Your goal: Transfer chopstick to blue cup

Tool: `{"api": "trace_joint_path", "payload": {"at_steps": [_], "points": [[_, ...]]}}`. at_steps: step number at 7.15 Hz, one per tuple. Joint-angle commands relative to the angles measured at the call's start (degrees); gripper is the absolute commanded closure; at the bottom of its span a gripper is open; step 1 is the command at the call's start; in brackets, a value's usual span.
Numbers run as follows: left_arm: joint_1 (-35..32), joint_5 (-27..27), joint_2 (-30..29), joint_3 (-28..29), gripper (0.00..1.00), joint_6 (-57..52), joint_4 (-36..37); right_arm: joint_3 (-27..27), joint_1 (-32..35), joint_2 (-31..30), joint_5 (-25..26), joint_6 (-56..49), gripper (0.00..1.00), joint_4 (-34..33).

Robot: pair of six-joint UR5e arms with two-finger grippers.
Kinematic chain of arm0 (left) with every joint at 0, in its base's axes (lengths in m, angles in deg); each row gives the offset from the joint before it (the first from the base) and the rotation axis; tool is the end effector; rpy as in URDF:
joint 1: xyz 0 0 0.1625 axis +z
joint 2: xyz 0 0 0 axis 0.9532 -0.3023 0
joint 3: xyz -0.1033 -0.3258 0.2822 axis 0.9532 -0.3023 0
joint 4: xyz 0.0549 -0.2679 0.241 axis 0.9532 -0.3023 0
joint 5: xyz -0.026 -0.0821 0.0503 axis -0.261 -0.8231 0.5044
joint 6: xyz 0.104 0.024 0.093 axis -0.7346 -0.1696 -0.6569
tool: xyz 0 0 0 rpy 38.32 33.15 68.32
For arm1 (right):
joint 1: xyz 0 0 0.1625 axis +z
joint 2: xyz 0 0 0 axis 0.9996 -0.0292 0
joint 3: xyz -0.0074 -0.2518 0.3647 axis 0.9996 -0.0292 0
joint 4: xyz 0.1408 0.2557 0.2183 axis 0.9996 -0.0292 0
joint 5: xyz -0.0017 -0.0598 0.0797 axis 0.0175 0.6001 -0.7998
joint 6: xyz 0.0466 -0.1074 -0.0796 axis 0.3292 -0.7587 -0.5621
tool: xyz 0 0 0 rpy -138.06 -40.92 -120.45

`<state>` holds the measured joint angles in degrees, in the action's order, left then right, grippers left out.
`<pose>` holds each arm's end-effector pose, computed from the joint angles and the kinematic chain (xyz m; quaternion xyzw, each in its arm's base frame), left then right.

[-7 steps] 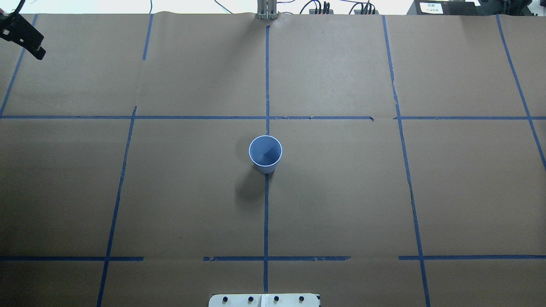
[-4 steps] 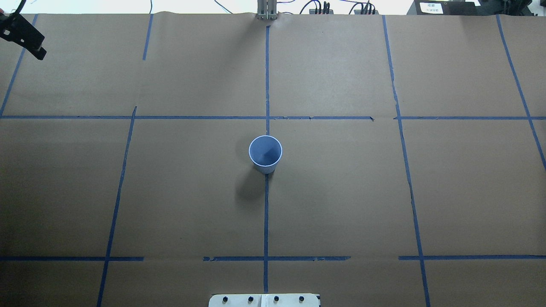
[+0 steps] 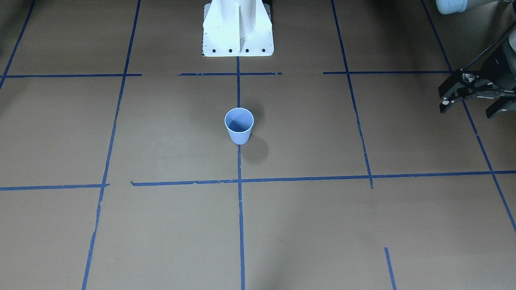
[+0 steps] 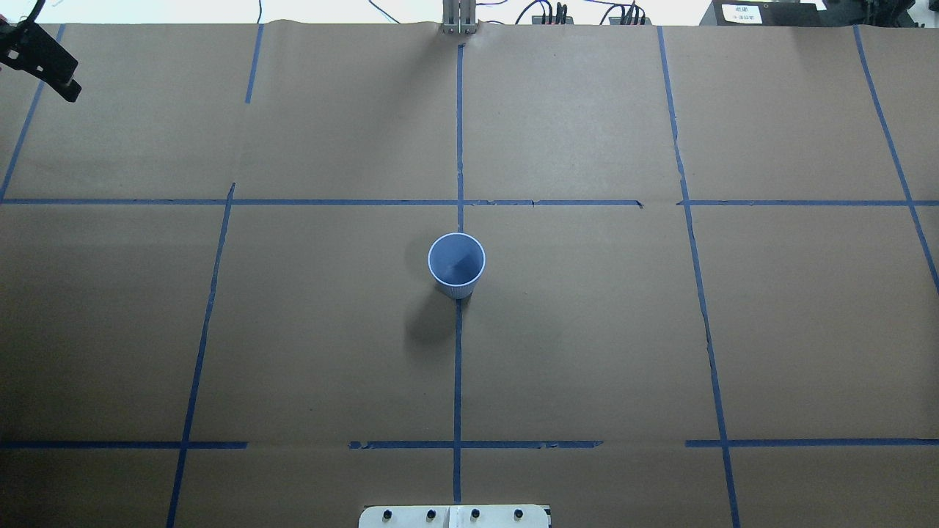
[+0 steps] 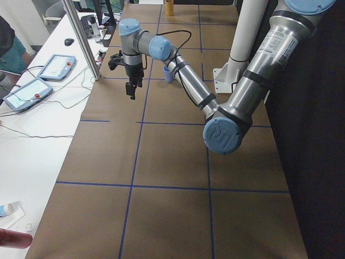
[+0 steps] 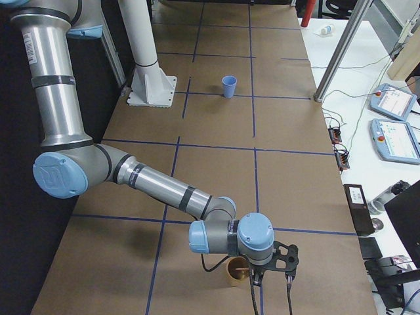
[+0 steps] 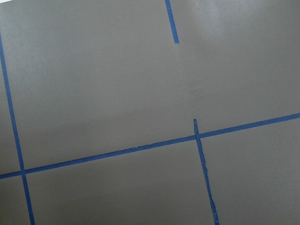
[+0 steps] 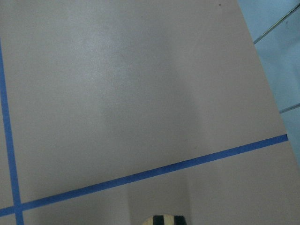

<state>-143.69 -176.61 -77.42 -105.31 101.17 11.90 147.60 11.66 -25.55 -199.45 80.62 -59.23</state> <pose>0.1347 -0.5475 0.3749 0.0737 0.3500 0.0830 0.9302 0.1299 -0.4943 0.7945 0.0691 -0.3431 0.1621 0.9226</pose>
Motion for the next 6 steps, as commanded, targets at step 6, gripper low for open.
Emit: {"api": "trace_joint_path", "payload": {"at_steps": [6], "points": [[0.0, -1.1, 0.2, -0.2, 0.00, 0.2, 0.0, 25.7, 9.4, -4.7, 0.2, -10.4, 1.00, -19.6]]}}
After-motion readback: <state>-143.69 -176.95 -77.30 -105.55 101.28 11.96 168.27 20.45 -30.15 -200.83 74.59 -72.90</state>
